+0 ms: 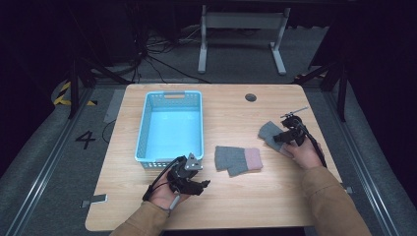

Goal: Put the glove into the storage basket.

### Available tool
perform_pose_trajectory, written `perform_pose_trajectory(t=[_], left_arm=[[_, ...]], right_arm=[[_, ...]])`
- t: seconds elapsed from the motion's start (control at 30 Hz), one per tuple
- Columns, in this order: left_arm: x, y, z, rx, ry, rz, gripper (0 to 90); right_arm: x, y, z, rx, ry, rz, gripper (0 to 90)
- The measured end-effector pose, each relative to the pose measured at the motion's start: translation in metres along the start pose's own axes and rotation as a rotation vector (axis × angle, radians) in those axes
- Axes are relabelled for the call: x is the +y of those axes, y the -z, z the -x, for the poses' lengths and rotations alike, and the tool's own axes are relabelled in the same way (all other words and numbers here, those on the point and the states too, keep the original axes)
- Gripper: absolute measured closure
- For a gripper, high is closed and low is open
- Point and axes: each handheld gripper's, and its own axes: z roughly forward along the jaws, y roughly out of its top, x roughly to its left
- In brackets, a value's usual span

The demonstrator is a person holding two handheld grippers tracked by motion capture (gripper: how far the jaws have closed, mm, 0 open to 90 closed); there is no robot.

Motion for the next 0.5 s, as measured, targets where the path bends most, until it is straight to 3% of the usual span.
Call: perform_pose_trajectory(t=[0.27, 0.5], left_arm=[[0.0000, 0.0001, 0.0000, 0.000, -0.001, 0.001, 38.7], [0.0001, 0.0008, -0.0007, 0.000, 0.000, -0.006, 38.7]], right_arm=[[-0.0002, 0.0010, -0.0014, -0.010, 0.000, 0.005, 77.7], [0.0009, 0.0058, -0.0009, -0.023, -0.004, 0.010, 79.7]])
